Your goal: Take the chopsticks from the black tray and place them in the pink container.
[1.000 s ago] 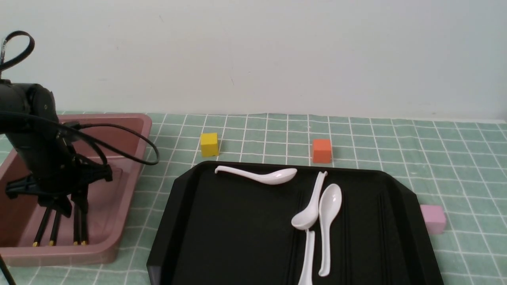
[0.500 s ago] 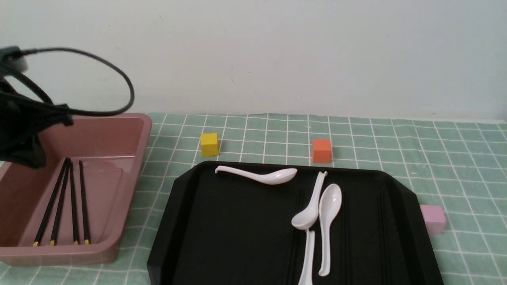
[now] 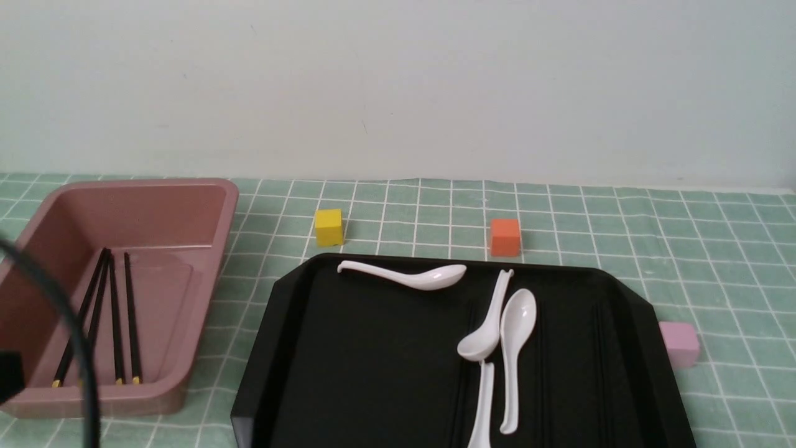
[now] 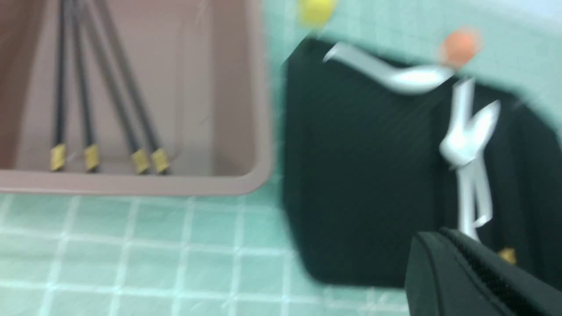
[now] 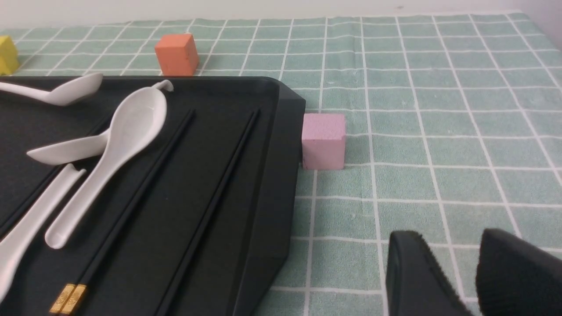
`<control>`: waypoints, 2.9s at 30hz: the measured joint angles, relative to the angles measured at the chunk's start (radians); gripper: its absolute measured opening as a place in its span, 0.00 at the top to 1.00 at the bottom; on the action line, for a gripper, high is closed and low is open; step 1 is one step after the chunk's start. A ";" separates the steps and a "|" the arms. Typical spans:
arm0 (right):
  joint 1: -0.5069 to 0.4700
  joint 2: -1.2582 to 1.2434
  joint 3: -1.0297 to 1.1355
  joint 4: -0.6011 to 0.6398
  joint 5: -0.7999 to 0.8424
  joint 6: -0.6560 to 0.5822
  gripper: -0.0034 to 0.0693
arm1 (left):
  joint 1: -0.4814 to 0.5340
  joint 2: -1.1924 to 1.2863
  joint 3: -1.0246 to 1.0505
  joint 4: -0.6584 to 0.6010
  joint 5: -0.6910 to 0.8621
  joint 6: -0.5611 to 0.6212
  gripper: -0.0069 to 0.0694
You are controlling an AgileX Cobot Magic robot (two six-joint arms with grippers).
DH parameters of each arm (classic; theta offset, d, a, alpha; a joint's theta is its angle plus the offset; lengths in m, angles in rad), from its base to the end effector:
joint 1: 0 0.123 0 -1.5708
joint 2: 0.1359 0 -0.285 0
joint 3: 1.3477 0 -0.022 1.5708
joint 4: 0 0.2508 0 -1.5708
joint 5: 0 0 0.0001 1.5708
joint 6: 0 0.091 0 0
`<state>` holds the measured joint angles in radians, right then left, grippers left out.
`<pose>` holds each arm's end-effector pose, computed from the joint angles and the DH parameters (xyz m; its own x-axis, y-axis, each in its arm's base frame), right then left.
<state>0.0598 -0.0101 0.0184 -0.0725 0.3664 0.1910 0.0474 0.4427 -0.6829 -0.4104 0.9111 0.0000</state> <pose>0.0528 0.0008 0.1746 -0.2844 0.1061 -0.9528 0.0001 0.9939 0.1107 0.0670 -0.0256 0.3358 -0.5553 -0.2711 -0.7862 0.0847 0.9220 -0.3778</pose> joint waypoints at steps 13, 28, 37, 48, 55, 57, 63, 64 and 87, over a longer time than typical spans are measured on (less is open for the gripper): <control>0.000 0.000 0.000 0.000 0.000 0.000 0.62 | 0.000 -0.220 0.186 -0.032 -0.174 0.000 0.93; 0.000 0.000 0.000 0.000 0.000 0.000 0.62 | 0.000 -0.224 0.269 -0.019 -0.347 0.025 0.93; 0.000 0.000 0.000 0.000 0.000 0.000 0.62 | -0.120 -0.322 0.526 0.230 -0.506 -0.146 0.93; 0.000 0.000 0.000 0.000 0.001 0.000 0.62 | -0.125 -0.455 0.687 0.331 -0.511 -0.253 0.92; 0.000 0.000 0.000 0.000 0.001 0.000 0.62 | -0.125 -0.455 0.712 0.332 -0.516 -0.254 0.92; 0.000 0.000 0.000 0.000 0.001 0.000 0.62 | -0.125 -0.455 0.712 0.332 -0.517 -0.254 0.92; 0.000 0.000 0.000 0.000 0.001 0.000 0.62 | -0.125 -0.455 0.712 0.332 -0.518 -0.254 0.91; 0.000 0.000 0.000 0.000 0.001 0.000 0.62 | -0.125 -0.455 0.712 0.332 -0.518 -0.254 0.91; 0.000 0.000 0.000 0.000 0.001 0.000 0.62 | -0.125 -0.455 0.712 0.332 -0.518 -0.254 0.89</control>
<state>0.0598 -0.0101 0.0184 -0.0725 0.3673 0.1910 -0.0779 -0.0119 0.0293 -0.0787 0.3926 -0.2542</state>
